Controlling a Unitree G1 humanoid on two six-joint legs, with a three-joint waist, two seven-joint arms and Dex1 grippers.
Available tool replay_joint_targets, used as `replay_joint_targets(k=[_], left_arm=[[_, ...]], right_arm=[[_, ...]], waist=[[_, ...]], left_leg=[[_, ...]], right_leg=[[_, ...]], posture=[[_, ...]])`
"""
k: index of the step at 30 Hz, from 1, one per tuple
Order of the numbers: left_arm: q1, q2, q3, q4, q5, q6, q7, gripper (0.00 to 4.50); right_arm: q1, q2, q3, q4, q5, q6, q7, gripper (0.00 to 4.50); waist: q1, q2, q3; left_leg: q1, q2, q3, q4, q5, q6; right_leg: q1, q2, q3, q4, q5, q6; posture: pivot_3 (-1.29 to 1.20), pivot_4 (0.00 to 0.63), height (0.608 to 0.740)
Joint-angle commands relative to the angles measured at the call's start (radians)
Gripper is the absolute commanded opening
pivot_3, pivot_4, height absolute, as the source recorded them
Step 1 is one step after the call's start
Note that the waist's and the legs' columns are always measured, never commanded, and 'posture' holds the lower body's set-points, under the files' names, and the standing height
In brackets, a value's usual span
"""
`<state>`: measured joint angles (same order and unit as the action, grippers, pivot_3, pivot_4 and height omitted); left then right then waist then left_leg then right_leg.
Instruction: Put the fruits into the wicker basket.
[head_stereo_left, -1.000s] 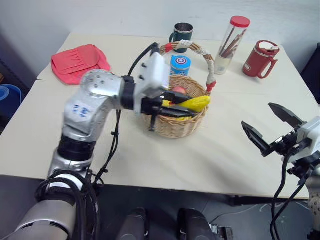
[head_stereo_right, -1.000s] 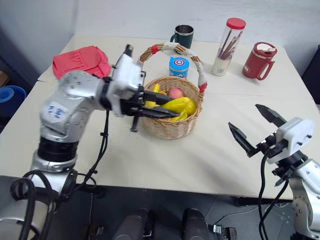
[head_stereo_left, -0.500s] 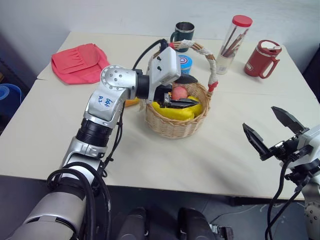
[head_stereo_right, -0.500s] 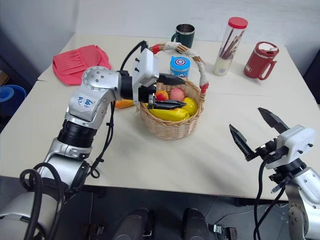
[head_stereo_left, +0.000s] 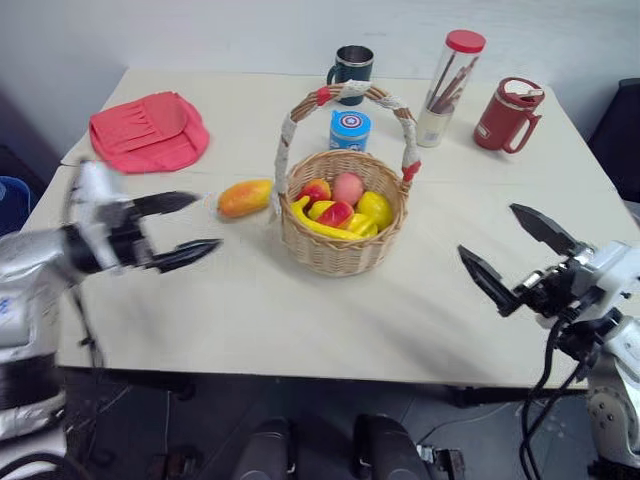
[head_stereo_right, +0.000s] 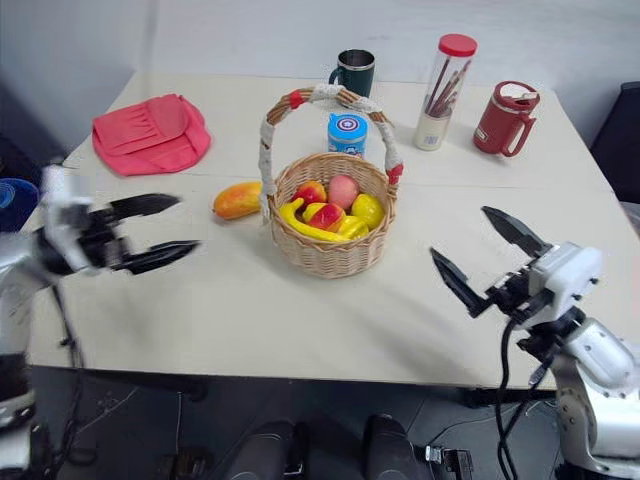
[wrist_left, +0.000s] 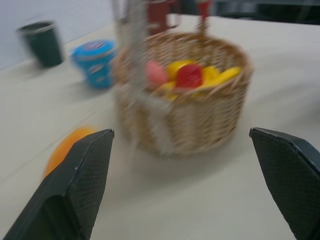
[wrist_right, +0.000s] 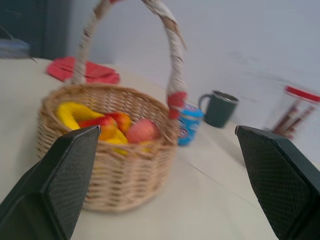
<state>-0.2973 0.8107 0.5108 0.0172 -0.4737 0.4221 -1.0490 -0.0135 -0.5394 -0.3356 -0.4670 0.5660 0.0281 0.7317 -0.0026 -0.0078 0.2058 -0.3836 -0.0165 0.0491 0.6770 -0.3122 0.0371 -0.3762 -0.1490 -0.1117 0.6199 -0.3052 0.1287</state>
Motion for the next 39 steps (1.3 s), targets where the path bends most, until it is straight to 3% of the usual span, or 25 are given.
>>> replay_joint_targets(k=[1,7,11,17,21,25,29,36,39], left_arm=[[0.143,0.025,0.149,0.188,0.087,-0.158,0.093,4.4],[0.266,0.078,0.217,0.454,0.129,-0.268,0.176,4.4],[0.21,0.133,0.148,0.533,0.152,-0.288,0.17,4.4],[-0.217,0.128,-0.149,0.631,0.213,-0.261,0.024,4.4],[-0.619,0.01,-0.346,0.889,0.35,-0.315,0.04,4.4],[-0.85,-0.115,-0.456,1.135,0.459,-0.396,0.086,4.4],[-0.951,-0.189,-0.492,1.268,0.516,-0.395,0.156,4.4],[-0.973,-0.239,-0.542,1.327,0.608,-0.363,0.218,4.4],[-0.976,-0.244,-0.521,1.327,0.599,-0.382,0.212,3.79]], right_arm=[[-0.112,-0.01,0.067,-0.081,0.041,0.033,-0.011,4.5],[-0.224,-0.085,0.065,-0.105,0.095,0.133,-0.004,4.5],[-0.332,-0.264,-0.036,-0.02,0.2,0.267,0.056,4.5],[-0.39,-0.349,-0.048,0.028,0.255,0.34,0.118,4.5],[-0.41,-0.35,-0.044,0.014,0.289,0.403,0.088,4.5],[-0.418,-0.354,-0.052,0.0,0.279,0.423,0.069,4.5],[-0.399,-0.358,-0.073,-0.049,0.29,0.455,0.032,4.5],[-0.344,-0.355,-0.143,-0.147,0.331,0.509,-0.053,4.5],[-0.329,-0.352,-0.156,-0.16,0.334,0.513,-0.065,4.5]], waist=[[-0.001,0.0,0.0],[0.022,-0.003,-0.002],[0.031,-0.002,-0.001],[0.044,-0.005,-0.003],[0.044,-0.006,-0.003],[0.024,-0.008,-0.003],[0.007,-0.011,-0.002],[0.005,-0.012,-0.001],[0.009,-0.014,0.0]], left_leg=[[0.0,0.0,0.0,0.0,0.0,0.0],[-0.002,0.001,-0.002,-0.008,-0.001,-0.001],[-0.004,0.0,-0.002,-0.009,-0.002,0.0],[-0.004,0.001,-0.002,-0.011,-0.001,0.0],[-0.006,-0.003,0.008,-0.01,0.001,0.004],[-0.007,-0.005,0.021,-0.009,0.0,0.009],[-0.008,-0.004,0.026,-0.009,-0.002,0.012],[-0.008,-0.003,0.026,-0.008,-0.001,0.011],[-0.01,-0.002,0.025,0.0,-0.001,0.011]], right_leg=[[0.0,-0.001,0.0,0.0,0.0,0.0],[-0.003,-0.002,0.002,-0.007,0.002,-0.004],[-0.003,-0.003,0.001,-0.01,0.004,-0.005],[-0.002,-0.001,-0.003,-0.013,0.005,-0.005],[-0.009,0.0,-0.012,-0.005,0.006,-0.004],[-0.014,-0.004,-0.015,-0.004,0.009,0.001],[-0.017,-0.006,-0.02,-0.006,0.009,0.002],[-0.017,-0.006,-0.022,-0.004,0.009,0.002],[-0.017,-0.007,-0.022,-0.001,0.009,0.002]], posture=[[0.0,0.15,0.74],[0.0,0.15,0.74],[0.0,0.15,0.74],[0.0,0.15,0.74],[0.0,0.15,0.74],[0.0,0.15,0.74],[0.0,0.15,0.74],[0.0,0.15,0.74],[0.0,0.15,0.74]])
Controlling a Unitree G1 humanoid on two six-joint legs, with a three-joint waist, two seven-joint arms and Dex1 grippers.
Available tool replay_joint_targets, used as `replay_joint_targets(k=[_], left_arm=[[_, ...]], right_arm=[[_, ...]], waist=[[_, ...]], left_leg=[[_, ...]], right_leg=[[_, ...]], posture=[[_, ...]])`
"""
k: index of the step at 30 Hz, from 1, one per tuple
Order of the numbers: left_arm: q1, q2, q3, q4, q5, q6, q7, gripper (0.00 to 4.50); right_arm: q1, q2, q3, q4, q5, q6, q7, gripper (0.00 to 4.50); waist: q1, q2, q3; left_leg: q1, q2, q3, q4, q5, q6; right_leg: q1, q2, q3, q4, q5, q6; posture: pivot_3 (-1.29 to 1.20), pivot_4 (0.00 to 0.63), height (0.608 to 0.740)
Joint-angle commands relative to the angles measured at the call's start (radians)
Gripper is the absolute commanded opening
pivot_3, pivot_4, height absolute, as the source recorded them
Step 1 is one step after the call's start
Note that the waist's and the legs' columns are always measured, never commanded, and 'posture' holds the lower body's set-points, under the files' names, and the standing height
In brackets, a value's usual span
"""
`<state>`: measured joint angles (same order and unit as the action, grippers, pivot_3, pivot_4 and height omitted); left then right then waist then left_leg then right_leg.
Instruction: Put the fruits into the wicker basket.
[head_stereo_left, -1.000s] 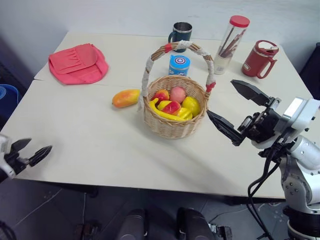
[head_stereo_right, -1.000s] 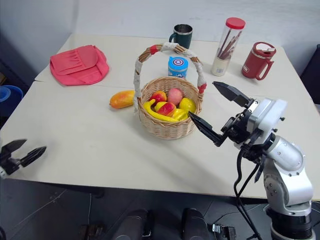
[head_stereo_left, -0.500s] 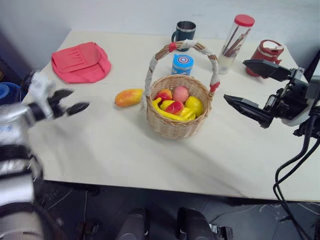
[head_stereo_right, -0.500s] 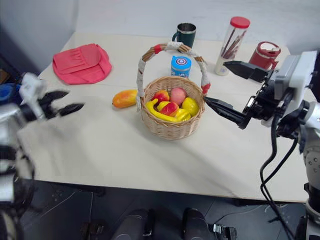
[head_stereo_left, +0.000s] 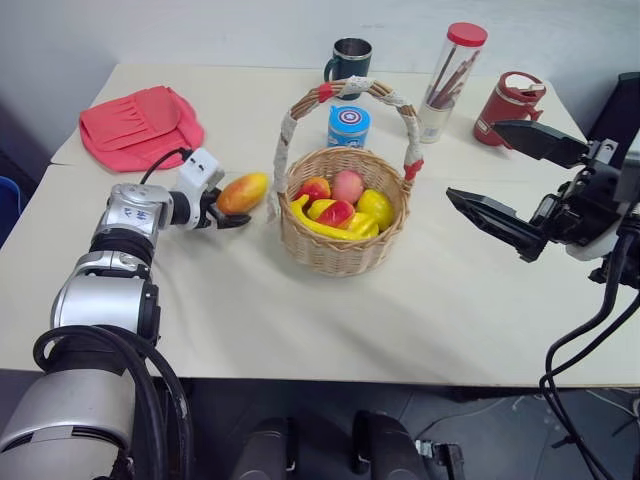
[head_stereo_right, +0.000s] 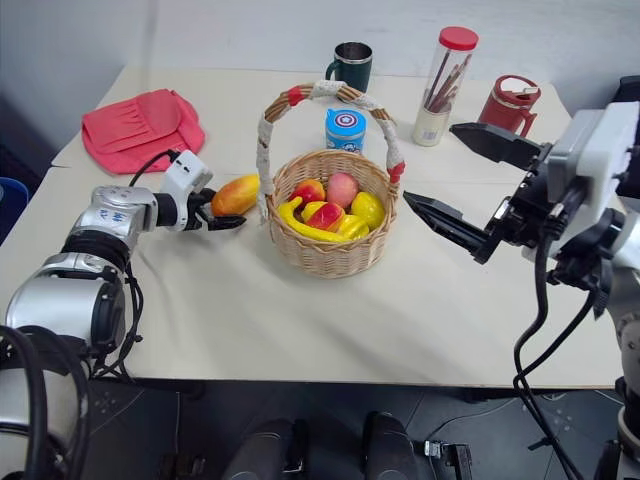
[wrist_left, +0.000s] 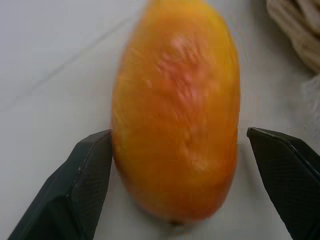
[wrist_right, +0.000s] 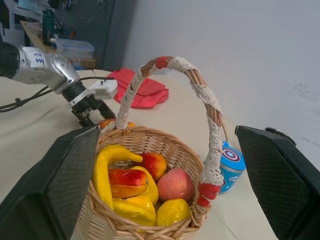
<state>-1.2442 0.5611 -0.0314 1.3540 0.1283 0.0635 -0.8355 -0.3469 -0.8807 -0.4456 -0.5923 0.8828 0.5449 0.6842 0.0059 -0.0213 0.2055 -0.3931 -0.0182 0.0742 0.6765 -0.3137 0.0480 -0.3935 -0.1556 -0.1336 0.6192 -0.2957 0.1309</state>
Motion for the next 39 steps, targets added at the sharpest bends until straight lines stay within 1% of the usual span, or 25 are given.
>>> replay_joint_targets(k=[1,5,6,8,13,17,21,25,27,29,30,35,36,39], left_arm=[[-0.028,0.006,0.035,-0.013,-0.014,-0.035,-0.012,3.55],[-0.013,0.027,0.081,-0.027,-0.044,-0.109,-0.046,2.29],[-0.006,0.041,0.093,-0.032,-0.053,-0.127,-0.07,2.05],[0.012,0.072,0.119,-0.043,-0.075,-0.153,-0.124,2.05],[0.097,0.171,0.161,-0.102,-0.136,-0.18,-0.316,2.05],[0.187,0.224,0.224,-0.224,-0.23,-0.164,-0.431,2.05],[0.257,0.238,0.246,-0.327,-0.269,-0.125,-0.422,2.05],[0.225,0.207,0.244,-0.322,-0.267,-0.121,-0.339,2.86],[0.197,0.191,0.224,-0.301,-0.245,-0.131,-0.314,3.43],[0.151,0.169,0.187,-0.253,-0.197,-0.171,-0.254,4.11],[0.118,0.15,0.155,-0.214,-0.153,-0.198,-0.188,4.43],[0.004,0.073,0.057,-0.079,-0.026,-0.252,0.003,4.47],[-0.015,0.05,0.044,-0.06,-0.007,-0.249,0.041,4.47],[-0.044,-0.001,0.023,-0.017,0.026,-0.178,0.079,4.47]], right_arm=[[0.009,-0.007,-0.045,-0.035,0.014,-0.008,-0.019,4.5],[0.024,0.009,-0.031,-0.025,-0.002,-0.03,-0.014,4.5],[0.027,0.013,-0.026,-0.017,-0.006,-0.035,-0.008,4.5],[0.033,0.02,-0.013,-0.002,-0.011,-0.043,0.006,4.5],[0.029,0.039,0.019,0.049,-0.03,-0.064,0.045,4.5],[0.023,0.052,0.049,0.085,-0.049,-0.087,0.079,4.5],[0.008,0.066,0.078,0.118,-0.07,-0.105,0.107,4.5],[-0.01,0.08,0.102,0.147,-0.09,-0.122,0.13,4.5],[-0.014,0.082,0.106,0.15,-0.094,-0.125,0.133,4.5],[-0.013,0.085,0.105,0.149,-0.097,-0.13,0.131,4.5],[-0.005,0.087,0.098,0.142,-0.097,-0.132,0.126,4.5],[0.027,0.093,0.074,0.104,-0.097,-0.129,0.101,4.5],[0.038,0.094,0.065,0.09,-0.095,-0.127,0.089,4.5],[0.068,0.094,0.041,0.048,-0.089,-0.119,0.057,4.5]], waist=[[0.002,-0.001,0.0],[0.008,-0.001,0.0],[0.008,-0.001,0.0],[0.006,-0.001,0.0],[-0.007,-0.001,0.0],[-0.005,-0.001,0.0],[-0.003,-0.001,0.0],[0.001,-0.001,0.0],[0.002,-0.001,0.0],[0.006,-0.001,0.0],[0.008,-0.001,0.0],[0.018,-0.001,0.0],[0.018,-0.001,0.0],[0.019,-0.001,0.0]], left_leg=[[0.0,0.0,0.0,0.002,0.0,0.0],[-0.001,0.0,0.0,0.004,-0.001,0.001],[-0.001,0.0,0.0,0.004,-0.001,0.001],[-0.001,0.0,0.0,0.004,-0.002,0.001],[-0.001,0.0,0.001,0.004,-0.002,0.001],[-0.001,0.001,0.001,0.006,-0.002,0.001],[-0.001,0.0,0.0,0.006,-0.003,0.002],[-0.001,0.0,0.0,0.006,-0.003,0.002],[-0.001,-0.001,0.0,0.006,-0.003,0.002],[-0.001,-0.001,0.0,0.006,-0.003,0.002],[-0.001,-0.001,0.0,0.006,-0.003,0.002],[-0.001,-0.002,0.0,0.006,-0.003,0.003],[-0.001,-0.002,0.0,0.006,-0.003,0.003],[-0.002,-0.002,0.0,0.006,-0.003,0.003]], right_leg=[[0.0,0.0,0.0,0.001,0.0,0.0],[0.0,-0.001,0.001,0.002,0.001,0.0],[0.0,-0.001,0.001,0.002,0.001,0.0],[0.0,-0.001,0.001,0.002,0.001,0.0],[0.0,-0.001,0.001,0.002,0.001,0.0],[0.0,-0.001,0.001,0.002,0.001,0.0],[0.0,-0.001,0.001,0.002,0.001,0.0],[0.001,-0.002,0.001,0.003,0.001,0.0],[0.0,-0.002,0.001,0.003,0.001,0.0],[0.0,-0.002,0.001,0.003,0.001,0.0],[0.0,-0.002,0.001,0.003,0.001,0.0],[0.0,-0.002,0.001,0.002,0.002,0.0],[0.0,-0.002,0.001,0.002,0.002,0.0],[0.0,-0.002,0.0,0.002,0.002,0.0]], posture=[[0.0,0.15,0.74],[0.0,0.15,0.74],[0.0,0.15,0.74],[0.0,0.15,0.74],[0.0,0.15,0.74],[0.0,0.15,0.74],[0.0,0.15,0.74],[0.0,0.15,0.74],[0.0,0.15,0.74],[0.0,0.15,0.74],[0.0,0.15,0.74],[0.0,0.15,0.74],[0.0,0.15,0.74],[0.0,0.15,0.74]])
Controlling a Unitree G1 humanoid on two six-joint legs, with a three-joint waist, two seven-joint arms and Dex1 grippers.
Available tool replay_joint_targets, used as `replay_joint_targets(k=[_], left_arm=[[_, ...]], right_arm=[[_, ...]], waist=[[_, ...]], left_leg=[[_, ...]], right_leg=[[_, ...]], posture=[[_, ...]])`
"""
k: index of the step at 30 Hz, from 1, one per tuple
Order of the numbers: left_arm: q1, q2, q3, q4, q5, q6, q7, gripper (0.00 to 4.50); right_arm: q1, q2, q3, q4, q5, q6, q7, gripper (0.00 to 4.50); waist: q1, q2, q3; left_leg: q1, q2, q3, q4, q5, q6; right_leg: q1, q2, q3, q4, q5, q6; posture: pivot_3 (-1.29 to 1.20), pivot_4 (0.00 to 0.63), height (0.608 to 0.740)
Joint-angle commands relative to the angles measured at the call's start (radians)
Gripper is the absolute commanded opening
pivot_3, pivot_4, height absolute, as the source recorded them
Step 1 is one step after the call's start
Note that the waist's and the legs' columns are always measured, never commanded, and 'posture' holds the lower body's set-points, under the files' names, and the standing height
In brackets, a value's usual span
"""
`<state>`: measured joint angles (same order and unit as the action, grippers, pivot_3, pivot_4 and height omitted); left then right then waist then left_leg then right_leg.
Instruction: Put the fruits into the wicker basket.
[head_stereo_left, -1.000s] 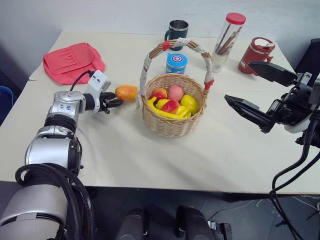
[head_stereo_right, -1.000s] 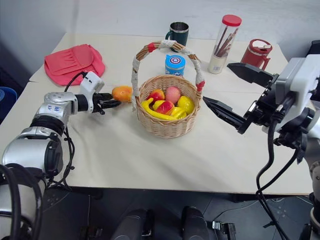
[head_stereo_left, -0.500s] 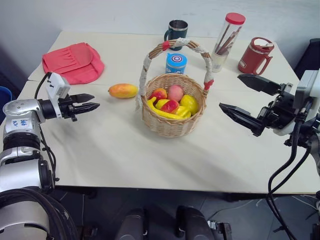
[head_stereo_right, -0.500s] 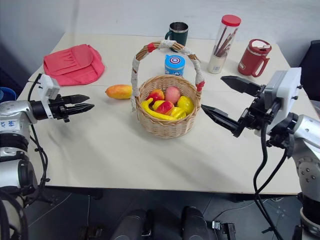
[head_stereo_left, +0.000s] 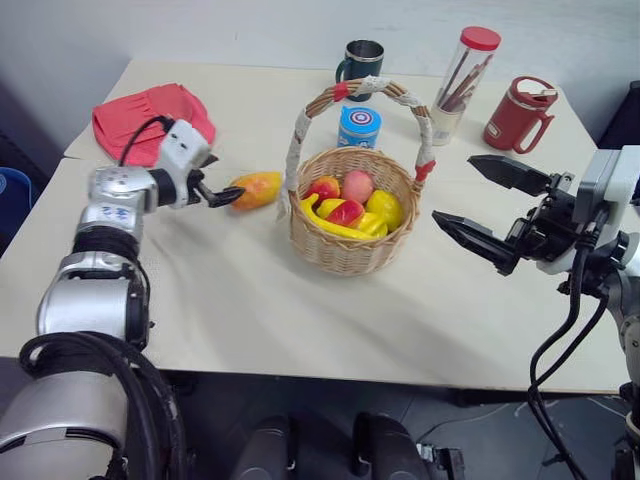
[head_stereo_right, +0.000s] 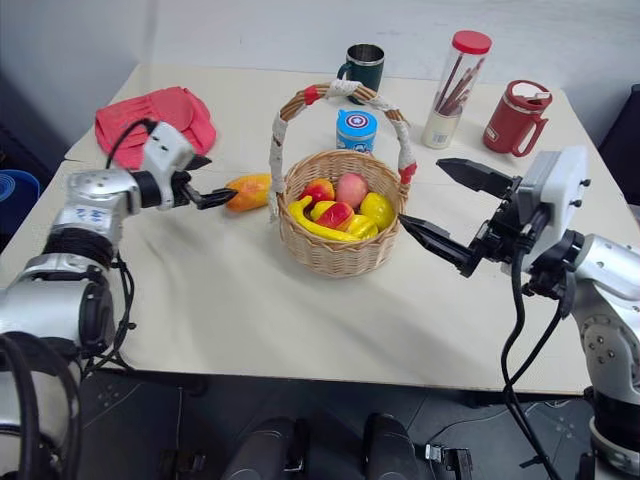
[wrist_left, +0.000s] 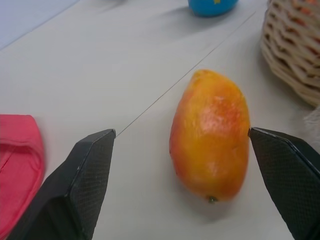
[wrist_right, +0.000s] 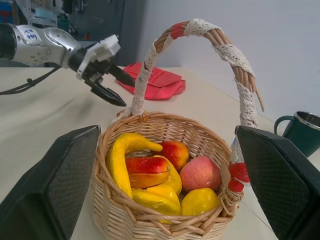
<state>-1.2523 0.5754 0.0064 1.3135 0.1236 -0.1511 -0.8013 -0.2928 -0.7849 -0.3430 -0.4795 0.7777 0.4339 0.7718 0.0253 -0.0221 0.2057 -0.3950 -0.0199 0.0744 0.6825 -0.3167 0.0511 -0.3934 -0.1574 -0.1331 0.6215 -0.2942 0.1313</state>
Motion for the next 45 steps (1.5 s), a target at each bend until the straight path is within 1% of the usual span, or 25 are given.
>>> replay_joint_targets(k=[1,3,8,11,14,15,20,22,24,26,27,29,30,31,33,34,35,36,37,39,40,42,43,45], left_arm=[[-0.037,-0.028,-0.016,0.032,0.037,0.056,0.064,4.47],[-0.038,-0.049,-0.023,0.042,0.058,0.069,0.132,4.47],[-0.023,-0.101,0.016,0.055,0.04,0.155,0.164,4.47],[-0.015,-0.112,0.05,0.055,0.022,0.162,0.182,3.88],[-0.01,-0.115,0.067,0.053,0.02,0.158,0.186,3.03],[-0.006,-0.115,0.068,0.053,0.024,0.152,0.183,2.94],[0.007,-0.091,0.107,0.042,-0.005,0.099,0.14,2.93],[0.01,-0.072,0.147,0.03,-0.043,0.054,0.107,2.93],[0.023,-0.033,0.219,0.008,-0.125,0.028,0.001,2.93],[0.072,0.029,0.245,-0.037,-0.179,-0.003,-0.206,2.93],[0.105,0.062,0.235,-0.066,-0.184,-0.015,-0.293,2.93],[0.191,0.139,0.192,-0.19,-0.209,0.027,-0.535,2.93],[0.232,0.168,0.177,-0.283,-0.234,0.066,-0.621,2.93],[0.275,0.191,0.167,-0.398,-0.272,0.138,-0.689,2.93],[0.347,0.211,0.168,-0.609,-0.341,0.258,-0.722,2.93],[0.377,0.215,0.171,-0.704,-0.368,0.307,-0.717,2.93],[0.414,0.21,0.172,-0.855,-0.416,0.396,-0.693,2.93],[0.442,0.207,0.173,-0.963,-0.45,0.464,-0.673,2.93],[0.462,0.187,0.145,-1.108,-0.468,0.535,-0.625,2.93],[0.472,0.15,0.102,-1.272,-0.477,0.626,-0.536,2.93],[0.464,0.132,0.085,-1.314,-0.478,0.68,-0.486,2.93],[0.42,0.052,0.057,-1.35,-0.498,0.815,-0.366,2.93],[0.406,0.022,0.05,-1.356,-0.507,0.851,-0.328,2.93],[0.377,-0.026,0.03,-1.332,-0.488,0.862,-0.26,2.93]], right_arm=[[0.031,-0.002,-0.072,-0.084,0.017,-0.004,-0.041,4.5],[0.063,0.002,-0.099,-0.119,0.025,0.003,-0.066,4.5],[0.157,0.012,-0.164,-0.208,0.05,0.019,-0.13,4.5],[0.195,0.013,-0.191,-0.24,0.063,0.026,-0.158,4.5],[0.22,0.011,-0.203,-0.253,0.072,0.024,-0.169,4.5],[0.223,0.012,-0.199,-0.255,0.072,0.023,-0.172,4.5],[0.224,0.013,-0.178,-0.247,0.072,0.014,-0.172,4.5],[0.226,0.016,-0.173,-0.246,0.069,0.01,-0.169,4.5],[0.231,0.02,-0.173,-0.242,0.064,0.003,-0.164,4.5],[0.229,0.025,-0.168,-0.232,0.063,-0.002,-0.159,4.5],[0.226,0.025,-0.165,-0.229,0.064,-0.002,-0.158,4.5],[0.213,0.013,-0.166,-0.209,0.069,-0.002,-0.136,4.5],[0.204,0.002,-0.173,-0.191,0.073,-0.001,-0.119,4.5],[0.195,-0.009,-0.182,-0.172,0.076,0.0,-0.103,4.5],[0.181,-0.025,-0.195,-0.141,0.083,0.002,-0.08,4.5],[0.172,-0.031,-0.195,-0.127,0.083,0.003,-0.07,4.5],[0.16,-0.035,-0.186,-0.111,0.08,0.003,-0.059,4.5],[0.15,-0.038,-0.178,-0.099,0.076,0.003,-0.052,4.5],[0.131,-0.033,-0.154,-0.087,0.071,0.001,-0.045,4.5],[0.105,-0.023,-0.122,-0.072,0.062,-0.002,-0.036,4.5],[0.094,-0.021,-0.11,-0.066,0.057,-0.003,-0.031,4.5],[0.07,-0.014,-0.086,-0.053,0.049,-0.005,-0.028,4.5],[0.062,-0.011,-0.077,-0.048,0.046,-0.006,-0.028,4.5],[0.049,-0.003,-0.061,-0.041,0.036,-0.009,-0.028,4.5]], waist=[[-0.001,0.0,0.0],[-0.002,0.0,0.0],[0.0,0.0,0.0],[0.0,-0.001,0.0],[-0.001,-0.001,0.0],[-0.001,-0.001,0.0],[-0.001,-0.001,0.0],[-0.002,-0.001,0.0],[-0.003,-0.001,0.0],[-0.008,0.0,0.0],[-0.012,0.0,0.0],[-0.024,0.0,0.0],[-0.027,0.0,0.0],[-0.027,0.0,0.0],[-0.023,0.0,0.0],[-0.017,0.0,0.0],[-0.011,0.0,0.0],[-0.007,0.0,0.0],[-0.004,0.0,0.0],[0.0,0.0,0.0],[0.002,0.0,0.0],[0.001,0.001,0.0],[0.0,0.001,0.0],[-0.001,0.001,0.0]], left_leg=[[0.0,0.0,0.0,0.0,0.0,0.0],[0.0,0.0,0.0,0.0,0.0,0.0],[-0.001,0.0,0.0,0.0,0.0,0.0],[-0.001,0.0,0.0,0.0,0.0,0.0],[-0.001,0.0,0.0,0.0,0.0,0.0],[-0.001,0.0,0.0,0.0,0.0,0.0],[-0.001,0.0,0.0,0.0,0.0,0.0],[-0.001,0.0,0.0,0.0,0.0,0.0],[-0.001,0.001,0.0,0.0,0.0,0.0],[-0.001,0.001,0.0,0.0,0.0,0.0],[0.0,0.001,0.001,0.0,0.0,0.0],[0.001,0.001,0.001,0.0,0.0,0.0],[0.001,0.001,0.002,0.0,0.0,0.0],[0.002,0.001,0.003,0.0,0.0,0.0],[0.002,0.001,0.002,0.001,0.0,0.0],[0.001,0.001,0.0,0.002,0.0,0.0],[0.001,0.001,-0.001,0.002,0.0,0.0],[0.001,0.001,-0.002,0.003,0.0,0.0],[0.001,0.001,-0.003,0.003,0.0,0.001],[0.001,0.0,-0.005,0.003,0.0,0.001],[0.001,-0.001,-0.007,0.003,0.0,0.001],[0.002,-0.002,-0.008,0.002,0.0,0.001],[0.002,-0.002,-0.007,0.002,0.0,0.001],[0.002,-0.002,-0.006,0.002,0.0,0.001]], right_leg=[[0.0,0.0,0.0,0.0,0.0,0.0],[0.0,0.0,0.0,0.0,0.0,0.0],[-0.001,0.0,0.0,0.0,0.0,0.0],[-0.001,0.0,0.0,-0.001,0.0,0.0],[-0.001,0.0,0.0,0.0,0.0,0.0],[-0.001,0.0,0.0,-0.001,0.0,0.0],[-0.001,0.0,0.0,0.0,0.0,0.0],[-0.001,0.0,0.0,-0.001,0.0,0.0],[-0.001,0.0,0.0,-0.001,0.0,0.0],[-0.001,0.0,0.0,-0.001,0.0,0.0],[-0.001,0.0,0.0,0.0,0.0,0.0],[-0.001,0.0,0.001,0.0,0.0,0.0],[-0.001,0.001,0.001,0.001,0.0,0.0],[0.0,0.001,0.001,0.001,0.0,0.0],[0.0,0.001,0.002,0.001,0.0,0.0],[0.001,0.0,0.002,0.0,0.0,0.0],[0.002,0.0,0.002,0.0,0.0,0.0],[0.002,0.0,0.002,0.0,0.001,-0.001],[0.003,-0.001,0.003,0.0,0.001,-0.001],[0.004,-0.002,0.006,0.0,0.001,-0.001],[0.005,-0.003,0.007,0.0,0.001,-0.001],[0.006,-0.003,0.007,-0.001,0.001,-0.001],[0.006,-0.002,0.006,-0.001,0.001,-0.001],[0.006,-0.002,0.003,-0.001,0.001,-0.001]], posture=[[0.0,0.15,0.74],[0.0,0.15,0.74],[0.0,0.15,0.74],[0.0,0.15,0.74],[0.0,0.15,0.74],[0.0,0.15,0.74],[0.0,0.15,0.74],[0.0,0.15,0.74],[0.0,0.15,0.74],[0.0,0.15,0.74],[0.0,0.15,0.74],[0.0,0.15,0.74],[0.0,0.15,0.74],[0.0,0.15,0.74],[0.0,0.15,0.74],[0.0,0.15,0.74],[0.0,0.15,0.74],[0.0,0.15,0.74],[0.0,0.15,0.74],[0.0,0.15,0.74],[0.0,0.15,0.74],[0.0,0.15,0.74],[0.0,0.15,0.74],[0.0,0.15,0.74]])
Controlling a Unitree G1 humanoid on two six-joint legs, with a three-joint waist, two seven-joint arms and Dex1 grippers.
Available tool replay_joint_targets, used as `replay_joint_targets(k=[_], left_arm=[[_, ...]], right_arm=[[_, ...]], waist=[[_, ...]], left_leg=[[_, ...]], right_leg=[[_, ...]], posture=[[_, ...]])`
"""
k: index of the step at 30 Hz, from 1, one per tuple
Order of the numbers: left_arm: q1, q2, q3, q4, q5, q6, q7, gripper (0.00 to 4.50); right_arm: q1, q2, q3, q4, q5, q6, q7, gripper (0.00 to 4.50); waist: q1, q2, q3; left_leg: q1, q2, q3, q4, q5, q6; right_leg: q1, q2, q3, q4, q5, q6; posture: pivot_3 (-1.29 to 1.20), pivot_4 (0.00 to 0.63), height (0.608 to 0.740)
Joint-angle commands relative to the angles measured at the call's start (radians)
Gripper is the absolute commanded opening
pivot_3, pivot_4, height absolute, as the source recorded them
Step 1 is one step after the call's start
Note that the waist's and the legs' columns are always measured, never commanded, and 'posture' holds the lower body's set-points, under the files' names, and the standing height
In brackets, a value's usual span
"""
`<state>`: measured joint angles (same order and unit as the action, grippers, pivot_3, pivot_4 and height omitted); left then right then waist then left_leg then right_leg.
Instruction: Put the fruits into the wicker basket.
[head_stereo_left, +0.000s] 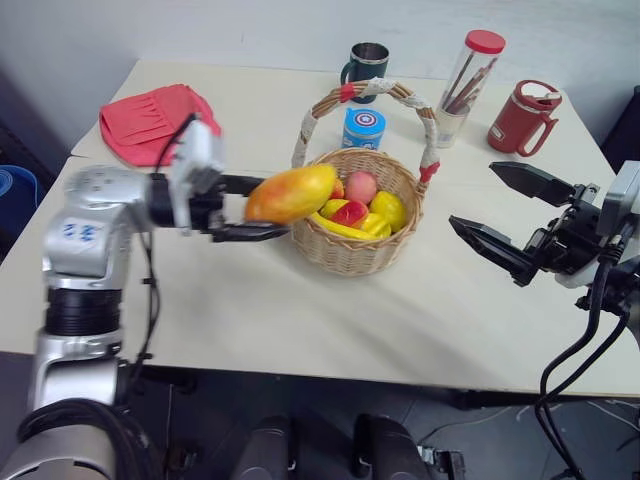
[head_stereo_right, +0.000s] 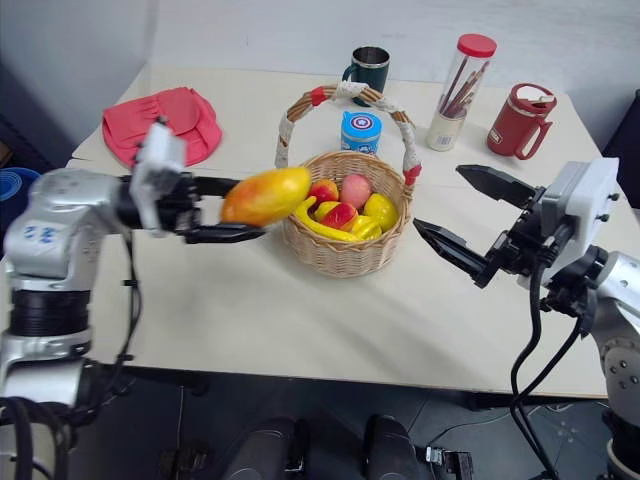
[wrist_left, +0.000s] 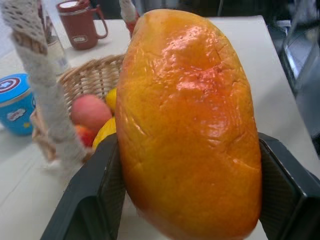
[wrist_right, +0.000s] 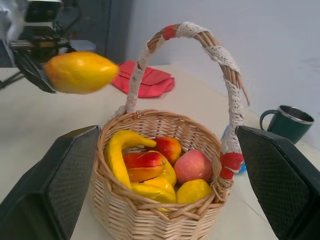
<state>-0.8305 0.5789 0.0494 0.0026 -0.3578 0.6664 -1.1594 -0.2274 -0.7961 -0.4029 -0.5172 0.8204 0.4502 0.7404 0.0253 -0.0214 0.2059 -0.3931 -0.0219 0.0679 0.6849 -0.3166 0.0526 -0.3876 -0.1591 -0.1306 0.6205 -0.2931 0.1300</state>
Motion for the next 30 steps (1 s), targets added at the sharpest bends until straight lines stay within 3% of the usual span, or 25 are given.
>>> replay_joint_targets(k=[1,5,10,13,16,19,22,27,30], left_arm=[[-0.059,-0.046,-0.032,0.003,0.024,0.017,0.129,2.93],[-0.105,-0.106,-0.081,0.064,0.055,0.004,0.205,2.93],[-0.105,-0.125,-0.1,0.108,0.066,-0.056,0.233,4.47],[-0.094,-0.142,-0.077,0.13,0.059,-0.147,0.237,4.47],[-0.051,-0.112,-0.016,0.076,-0.038,-0.193,0.138,4.47],[0.015,-0.016,0.051,-0.013,-0.127,-0.151,0.05,4.47],[0.118,0.093,0.137,-0.11,-0.226,-0.136,-0.043,4.47],[0.287,0.225,0.326,-0.181,-0.312,-0.092,-0.035,4.47],[0.372,0.272,0.404,-0.199,-0.357,-0.042,-0.013,4.47]], right_arm=[[-0.02,0.013,0.007,-0.003,-0.009,-0.027,0.002,4.5],[-0.027,0.049,0.011,-0.032,0.013,-0.013,-0.044,4.5],[-0.013,0.08,-0.006,-0.048,0.018,-0.022,-0.087,4.5],[0.009,0.087,-0.009,-0.049,0.014,-0.024,-0.089,4.5],[0.02,0.05,-0.022,0.025,-0.014,-0.042,-0.02,4.5],[-0.058,-0.016,-0.004,0.215,-0.055,-0.074,0.103,4.5],[-0.221,-0.041,0.091,0.471,-0.123,-0.124,0.249,4.5],[-0.576,0.067,0.287,0.922,-0.279,-0.242,0.473,4.5],[-0.717,0.136,0.346,1.125,-0.337,-0.28,0.574,4.5]], waist=[[-0.002,0.0,0.0],[-0.004,0.0,0.0],[-0.001,0.0,0.0],[0.0,0.0,0.0],[-0.001,0.0,0.0],[-0.011,0.001,0.001],[-0.032,0.003,0.002],[-0.055,0.006,0.003],[-0.055,0.006,0.003]], left_leg=[[0.0,0.0,0.0,0.0,0.0,0.0],[0.0,0.002,0.002,-0.001,0.001,-0.001],[0.0,0.002,0.002,-0.001,0.001,-0.002],[0.0,0.002,0.002,-0.001,0.001,-0.002],[-0.001,0.002,0.002,-0.001,0.001,-0.002],[-0.001,0.002,0.003,-0.001,0.001,-0.002],[0.001,0.004,0.005,-0.001,0.001,-0.002],[0.004,0.008,0.006,-0.001,0.001,-0.005],[0.003,0.01,0.006,-0.003,0.001,-0.007]], right_leg=[[0.0,0.0,-0.001,0.0,0.0,0.0],[-0.002,0.002,-0.001,0.0,0.0,0.0],[-0.002,0.003,-0.001,0.0,0.0,0.0],[-0.002,0.002,-0.001,0.0,0.0,0.0],[-0.002,0.002,-0.001,-0.001,0.0,0.0],[-0.002,0.003,0.0,-0.001,0.0,0.0],[-0.002,0.004,0.001,-0.001,0.0,0.0],[-0.001,0.007,0.003,0.0,0.0,-0.001],[-0.003,0.008,0.003,0.0,-0.001,-0.003]], posture=[[0.0,0.15,0.74],[0.0,0.15,0.74],[0.0,0.15,0.74],[0.0,0.15,0.74],[0.0,0.15,0.74],[0.0,0.15,0.74],[0.0,0.15,0.74],[0.0,0.15,0.74],[0.0,0.15,0.74]])
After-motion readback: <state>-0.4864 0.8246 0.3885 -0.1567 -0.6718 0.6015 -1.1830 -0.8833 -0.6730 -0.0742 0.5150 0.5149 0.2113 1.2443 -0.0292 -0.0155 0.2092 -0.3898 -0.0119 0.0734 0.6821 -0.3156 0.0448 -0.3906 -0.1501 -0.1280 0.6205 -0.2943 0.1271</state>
